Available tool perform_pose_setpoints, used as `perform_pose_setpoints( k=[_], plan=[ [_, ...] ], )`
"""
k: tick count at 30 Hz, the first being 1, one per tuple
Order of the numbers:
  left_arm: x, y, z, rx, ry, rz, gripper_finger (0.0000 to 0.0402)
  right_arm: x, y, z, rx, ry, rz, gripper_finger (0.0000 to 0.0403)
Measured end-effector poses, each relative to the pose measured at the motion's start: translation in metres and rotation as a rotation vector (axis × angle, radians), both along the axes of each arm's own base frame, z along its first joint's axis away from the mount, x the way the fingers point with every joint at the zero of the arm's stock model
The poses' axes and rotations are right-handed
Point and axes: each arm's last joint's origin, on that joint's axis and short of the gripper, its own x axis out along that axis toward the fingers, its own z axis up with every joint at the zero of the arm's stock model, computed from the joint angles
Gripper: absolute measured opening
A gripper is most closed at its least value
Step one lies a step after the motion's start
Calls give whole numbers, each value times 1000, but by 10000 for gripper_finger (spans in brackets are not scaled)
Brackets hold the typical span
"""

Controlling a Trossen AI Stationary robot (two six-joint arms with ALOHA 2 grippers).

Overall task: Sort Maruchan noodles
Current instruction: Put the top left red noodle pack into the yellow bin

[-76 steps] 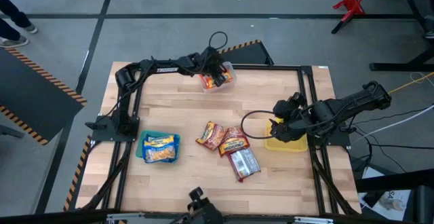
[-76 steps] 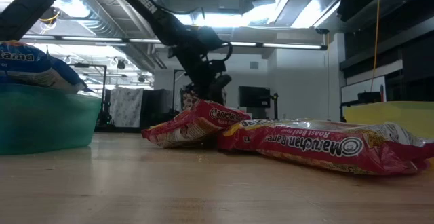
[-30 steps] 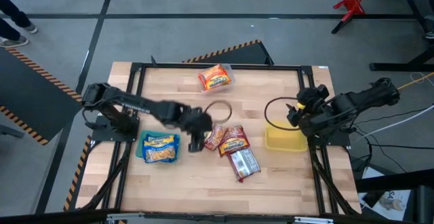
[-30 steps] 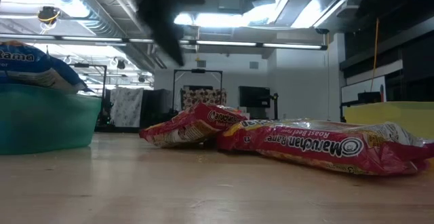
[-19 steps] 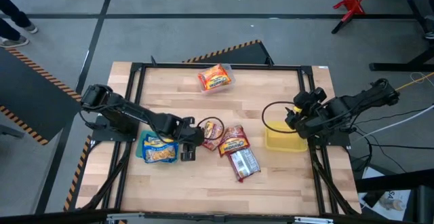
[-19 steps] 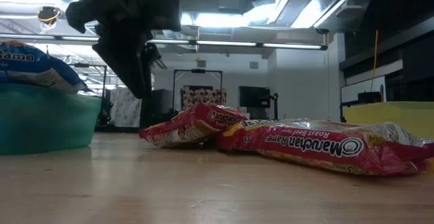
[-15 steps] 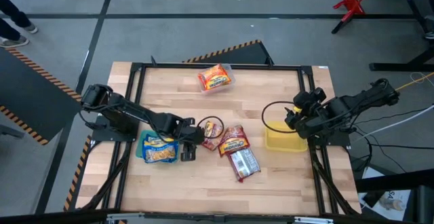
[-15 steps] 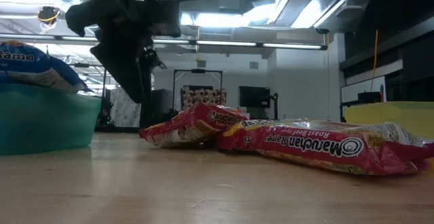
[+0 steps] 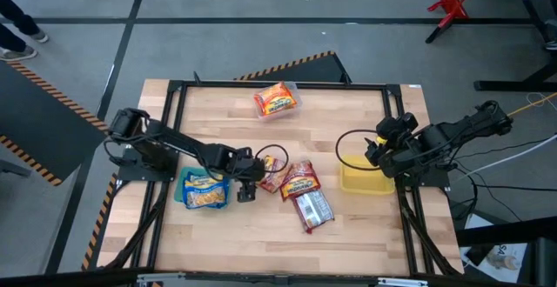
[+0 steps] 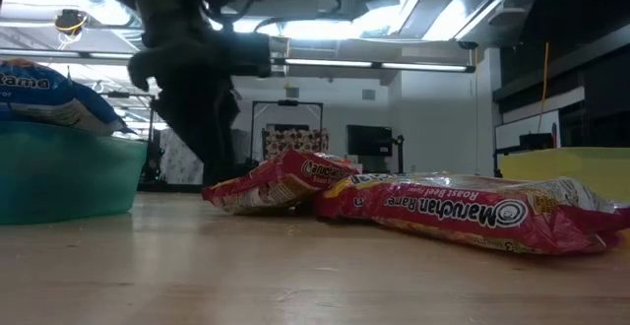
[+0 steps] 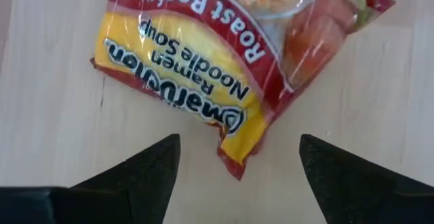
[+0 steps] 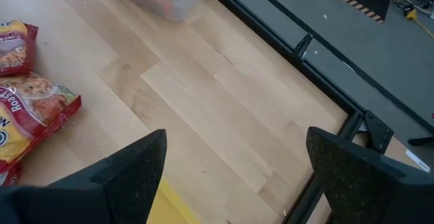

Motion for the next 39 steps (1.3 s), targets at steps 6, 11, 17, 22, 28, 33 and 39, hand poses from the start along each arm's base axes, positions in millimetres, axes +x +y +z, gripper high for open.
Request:
perform_pose_setpoints(
  k=[6,11,17,22,28,33,39],
  plan=[
    [12,-2,-17,-18,-15,-4,296,0,0,0,0,1,0,340],
    [17,0,-29,-22,-4,5,294,0,0,0,-4,6,8,340],
    [20,9,-34,-63,7,121,277,0,0,0,-6,9,12,340],
    [20,15,-34,-68,5,148,207,0,0,0,-6,8,12,340],
    [21,17,-34,-71,2,174,101,1,1,0,0,-4,11,340],
    [20,17,-34,-49,-3,183,14,1,1,0,0,-4,11,340],
    [22,14,-32,-25,-16,206,5,1,1,0,0,-5,11,340]
  ],
)
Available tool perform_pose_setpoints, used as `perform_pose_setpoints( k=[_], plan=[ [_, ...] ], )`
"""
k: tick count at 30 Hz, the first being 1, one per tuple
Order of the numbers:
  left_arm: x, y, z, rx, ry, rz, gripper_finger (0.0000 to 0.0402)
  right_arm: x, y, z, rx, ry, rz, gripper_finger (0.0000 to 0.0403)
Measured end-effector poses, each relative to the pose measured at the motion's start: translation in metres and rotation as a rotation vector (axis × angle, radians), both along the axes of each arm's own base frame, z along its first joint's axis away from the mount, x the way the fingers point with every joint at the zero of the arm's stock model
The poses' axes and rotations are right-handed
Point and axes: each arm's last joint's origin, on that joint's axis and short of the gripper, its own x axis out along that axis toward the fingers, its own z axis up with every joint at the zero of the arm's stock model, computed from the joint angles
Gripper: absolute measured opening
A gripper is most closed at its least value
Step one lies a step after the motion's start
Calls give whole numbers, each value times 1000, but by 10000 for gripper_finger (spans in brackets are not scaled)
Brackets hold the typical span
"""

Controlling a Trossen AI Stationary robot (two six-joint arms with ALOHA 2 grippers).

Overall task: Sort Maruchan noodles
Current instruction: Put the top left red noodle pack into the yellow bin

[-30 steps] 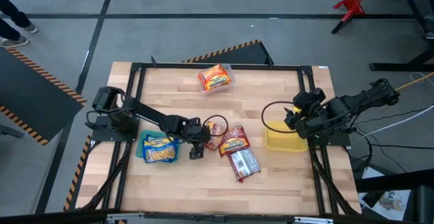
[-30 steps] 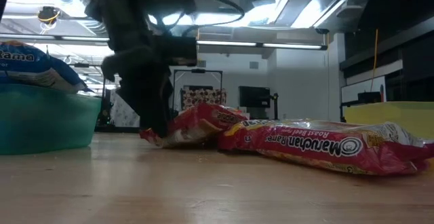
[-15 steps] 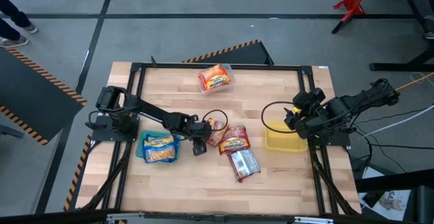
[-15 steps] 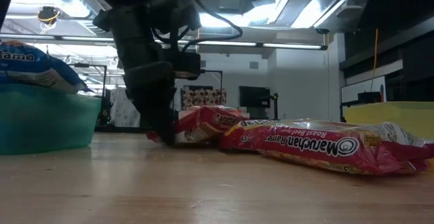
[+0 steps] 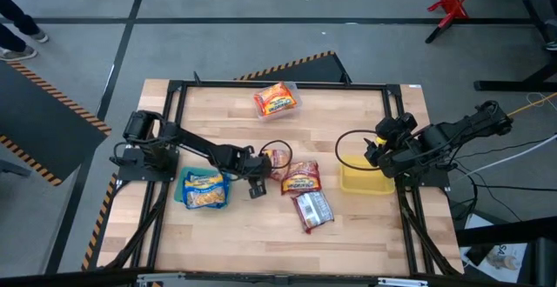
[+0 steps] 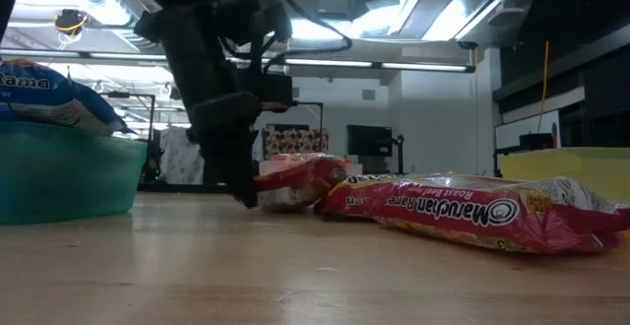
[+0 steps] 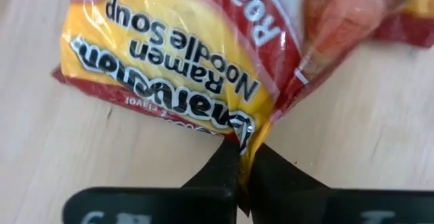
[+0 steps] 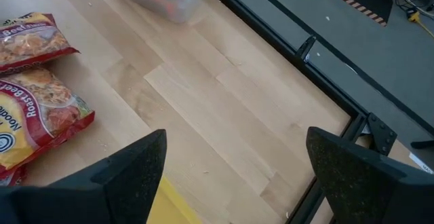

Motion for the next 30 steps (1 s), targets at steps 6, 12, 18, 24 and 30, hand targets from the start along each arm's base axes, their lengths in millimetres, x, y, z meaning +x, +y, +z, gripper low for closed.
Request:
perform_pose_setpoints(
  k=[6,12,18,24,30],
  plan=[
    [14,-10,21,52,-51,-7,3,0,0,0,-1,-1,0,340],
    [31,-14,52,162,-127,-43,2,0,-1,1,-24,-12,-5,340],
    [46,-11,81,304,-197,-79,1,1,-1,1,-59,-37,-19,340],
    [63,3,106,357,-320,-115,0,1,-2,2,-97,-59,-30,340],
    [76,19,113,380,-367,-151,0,0,-3,3,-108,-65,-32,340]
  ],
)
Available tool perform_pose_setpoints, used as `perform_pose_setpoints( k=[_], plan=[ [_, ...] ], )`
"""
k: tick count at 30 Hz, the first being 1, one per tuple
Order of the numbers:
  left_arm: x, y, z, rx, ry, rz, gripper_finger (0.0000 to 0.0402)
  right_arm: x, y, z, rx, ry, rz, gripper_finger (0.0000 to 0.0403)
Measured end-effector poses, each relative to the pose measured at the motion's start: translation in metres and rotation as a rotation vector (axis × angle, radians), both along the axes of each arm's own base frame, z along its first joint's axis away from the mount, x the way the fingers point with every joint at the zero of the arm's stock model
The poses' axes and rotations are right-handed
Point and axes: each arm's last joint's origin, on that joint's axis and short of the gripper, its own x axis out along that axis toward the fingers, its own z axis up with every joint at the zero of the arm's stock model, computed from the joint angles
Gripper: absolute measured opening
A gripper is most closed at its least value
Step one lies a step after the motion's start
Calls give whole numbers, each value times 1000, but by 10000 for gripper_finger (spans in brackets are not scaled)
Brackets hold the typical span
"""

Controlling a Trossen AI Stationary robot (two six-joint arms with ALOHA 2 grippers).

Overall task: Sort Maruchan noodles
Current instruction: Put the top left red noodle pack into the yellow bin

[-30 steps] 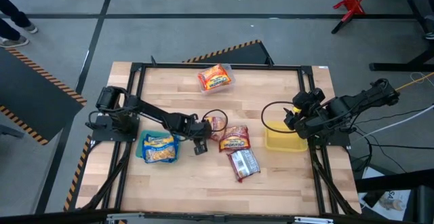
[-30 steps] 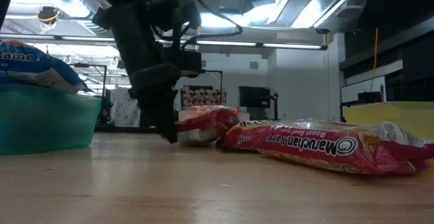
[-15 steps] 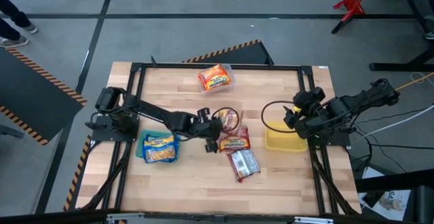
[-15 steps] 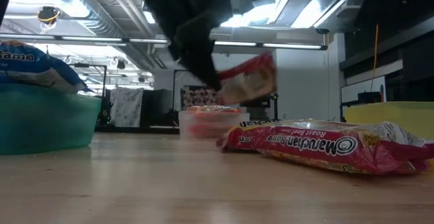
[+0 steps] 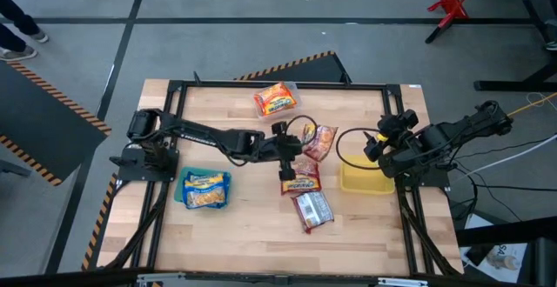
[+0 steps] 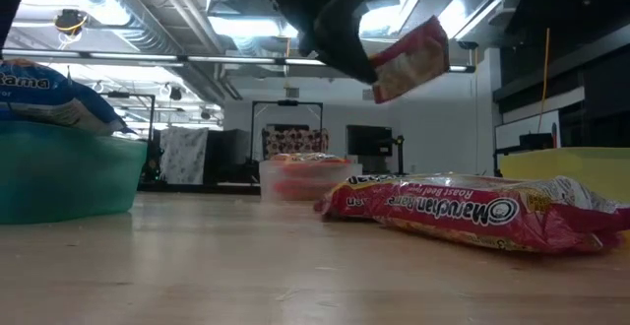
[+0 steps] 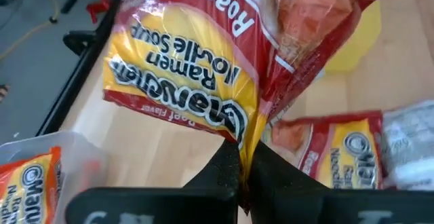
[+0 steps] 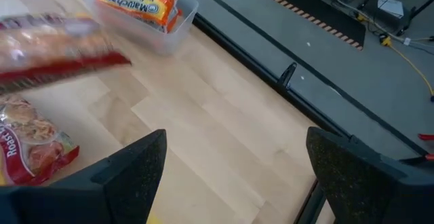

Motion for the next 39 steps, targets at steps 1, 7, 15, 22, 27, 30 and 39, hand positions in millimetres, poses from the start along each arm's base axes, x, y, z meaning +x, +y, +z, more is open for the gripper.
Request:
perform_pose_setpoints(
  k=[1,7,15,22,27,30,39],
  plan=[
    [2,2,0,0,2,-8,0,-1,0,1,-5,-5,-1,340],
    [31,12,-13,15,-3,-58,0,-7,-4,18,-30,-95,-12,340],
    [69,14,-19,108,25,-183,0,-15,-9,28,-37,-153,-18,340],
    [97,15,-14,245,15,-328,0,-15,-9,29,-37,-155,-17,340],
    [115,21,-21,315,25,-427,0,-15,-9,29,-34,-161,-21,340],
    [123,23,-26,349,29,-477,0,-15,-9,29,-30,-162,-21,340],
    [133,27,-29,463,35,-611,0,-14,-8,29,-20,-168,-21,340]
  ],
)
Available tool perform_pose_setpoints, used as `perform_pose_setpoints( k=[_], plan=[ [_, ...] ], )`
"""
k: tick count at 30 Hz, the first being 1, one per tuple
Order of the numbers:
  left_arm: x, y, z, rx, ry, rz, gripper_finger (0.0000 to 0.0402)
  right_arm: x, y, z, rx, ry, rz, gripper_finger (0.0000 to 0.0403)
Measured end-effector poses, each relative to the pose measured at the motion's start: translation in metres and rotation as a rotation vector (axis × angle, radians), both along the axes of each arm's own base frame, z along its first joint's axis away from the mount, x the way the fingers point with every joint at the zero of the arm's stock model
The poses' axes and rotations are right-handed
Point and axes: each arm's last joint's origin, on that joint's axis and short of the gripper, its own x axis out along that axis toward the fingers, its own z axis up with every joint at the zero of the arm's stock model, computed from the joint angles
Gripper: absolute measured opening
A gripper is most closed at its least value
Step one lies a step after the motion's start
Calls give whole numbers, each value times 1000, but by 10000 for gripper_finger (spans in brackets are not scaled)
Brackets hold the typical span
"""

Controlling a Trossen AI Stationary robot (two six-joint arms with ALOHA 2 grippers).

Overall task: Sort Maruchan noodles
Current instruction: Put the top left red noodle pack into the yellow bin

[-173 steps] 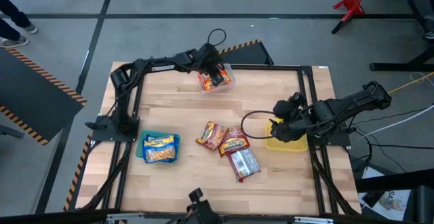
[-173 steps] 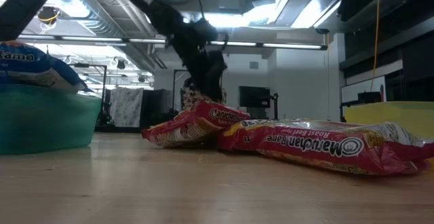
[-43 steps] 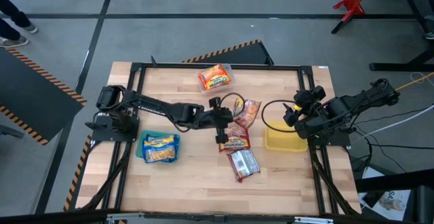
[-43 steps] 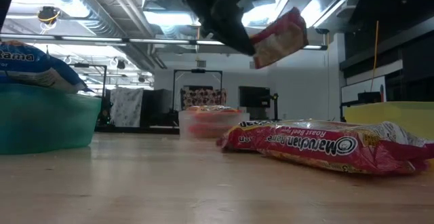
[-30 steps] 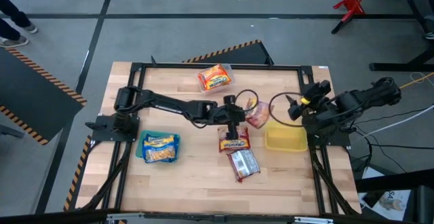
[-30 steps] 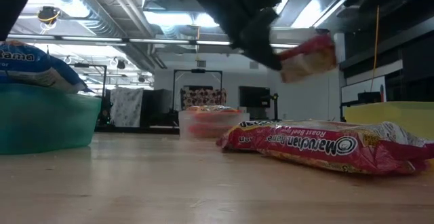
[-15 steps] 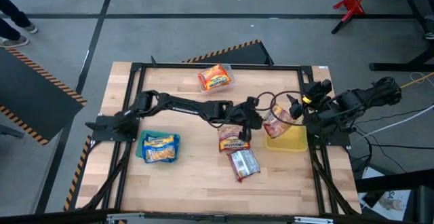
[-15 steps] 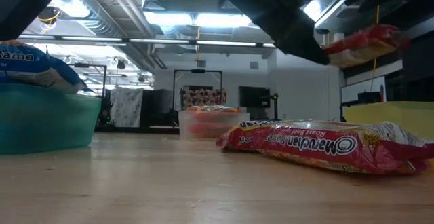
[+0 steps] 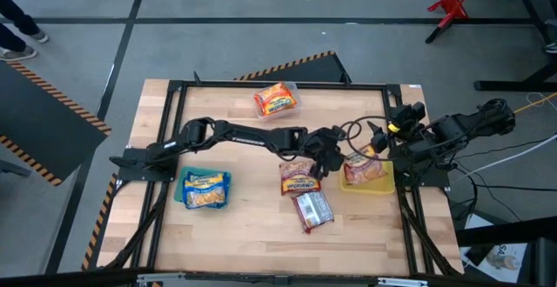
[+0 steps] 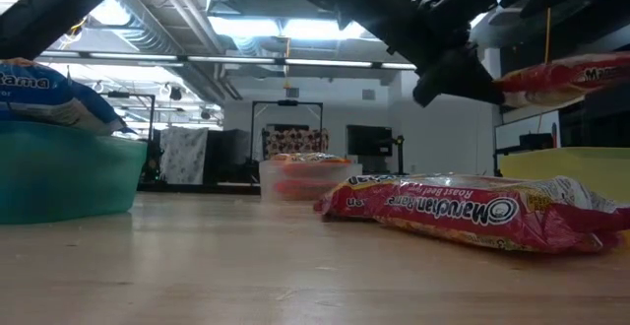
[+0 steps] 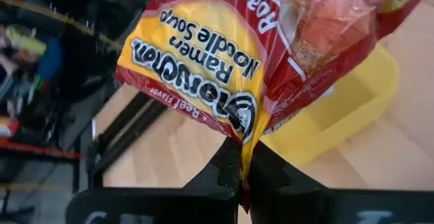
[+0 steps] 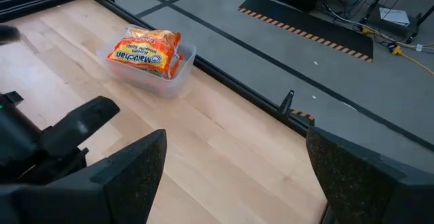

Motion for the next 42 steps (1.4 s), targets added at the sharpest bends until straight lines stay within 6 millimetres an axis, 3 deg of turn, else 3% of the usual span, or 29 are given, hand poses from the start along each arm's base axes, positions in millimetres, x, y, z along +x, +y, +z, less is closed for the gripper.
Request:
perform_pose_setpoints(
  k=[10,18,20,25,31,38,42],
  plan=[
    [1,16,3,32,-29,-29,0,0,0,0,0,-2,-1,340],
    [5,14,9,-1,-104,-23,0,0,0,0,-5,-4,-2,340],
    [10,13,5,5,-154,3,0,0,0,0,-12,-8,-5,340],
    [18,12,-16,16,-95,37,0,0,0,0,-13,-9,-6,340],
    [32,10,-13,14,-96,28,0,0,0,0,-14,-8,-6,340],
    [36,7,-41,19,-4,33,0,1,0,0,-8,-4,-3,340],
    [36,5,-44,23,11,40,0,1,0,0,-8,-3,-3,340]
  ],
)
